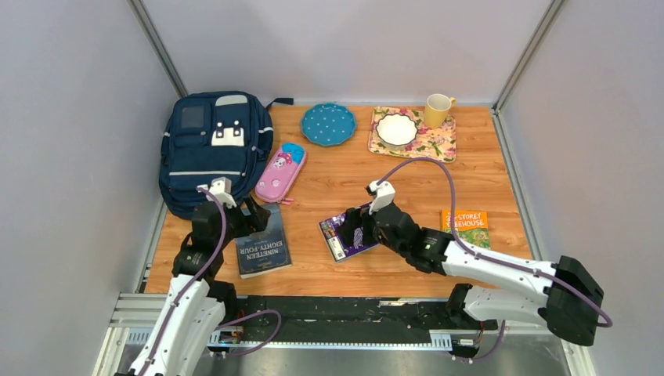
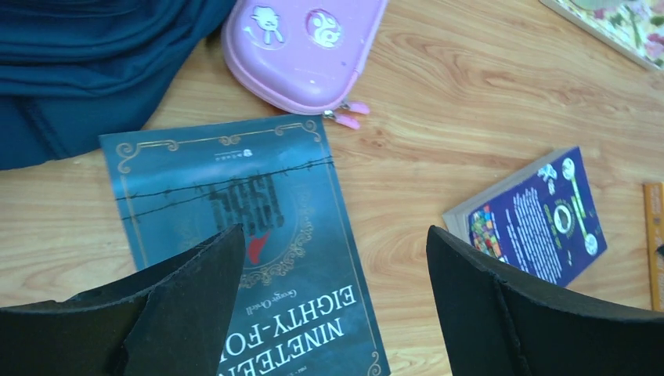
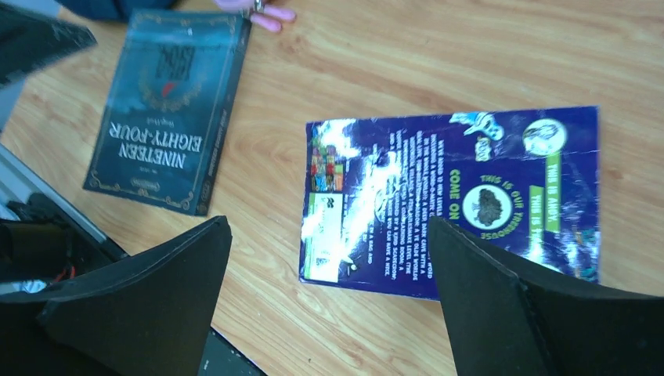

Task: Pack the student bag
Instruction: Move the book to the center of the board, then pick up the student bag at the corner of the board.

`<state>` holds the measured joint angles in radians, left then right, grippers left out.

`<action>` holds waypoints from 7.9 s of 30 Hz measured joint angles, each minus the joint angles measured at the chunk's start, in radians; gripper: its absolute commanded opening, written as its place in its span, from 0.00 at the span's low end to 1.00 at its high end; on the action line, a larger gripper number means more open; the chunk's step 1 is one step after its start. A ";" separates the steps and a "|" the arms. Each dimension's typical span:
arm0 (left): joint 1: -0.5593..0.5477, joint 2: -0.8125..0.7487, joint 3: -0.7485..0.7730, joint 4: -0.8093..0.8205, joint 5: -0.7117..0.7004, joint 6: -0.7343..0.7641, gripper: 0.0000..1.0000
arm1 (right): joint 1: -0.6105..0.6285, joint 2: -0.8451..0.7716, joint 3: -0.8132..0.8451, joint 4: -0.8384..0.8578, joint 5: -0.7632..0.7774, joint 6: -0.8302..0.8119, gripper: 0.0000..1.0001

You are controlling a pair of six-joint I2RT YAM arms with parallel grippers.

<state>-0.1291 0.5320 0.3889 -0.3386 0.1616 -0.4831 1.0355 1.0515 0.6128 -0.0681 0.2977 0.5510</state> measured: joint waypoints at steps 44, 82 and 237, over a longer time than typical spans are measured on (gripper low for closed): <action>0.000 -0.063 0.028 -0.247 -0.263 0.195 0.99 | 0.027 0.638 0.333 -0.031 -0.361 0.036 1.00; 0.000 -0.046 0.017 -0.225 -0.191 0.203 0.99 | -0.586 0.652 0.363 -0.078 -0.419 -0.035 0.99; 0.505 0.758 -0.333 1.106 -0.107 -0.756 0.16 | -0.371 0.837 0.889 0.003 -0.849 -0.060 0.98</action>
<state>0.3759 1.2903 0.0555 0.7677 0.0544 -1.2388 0.6643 1.8889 1.5021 -0.0650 -0.5510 0.4908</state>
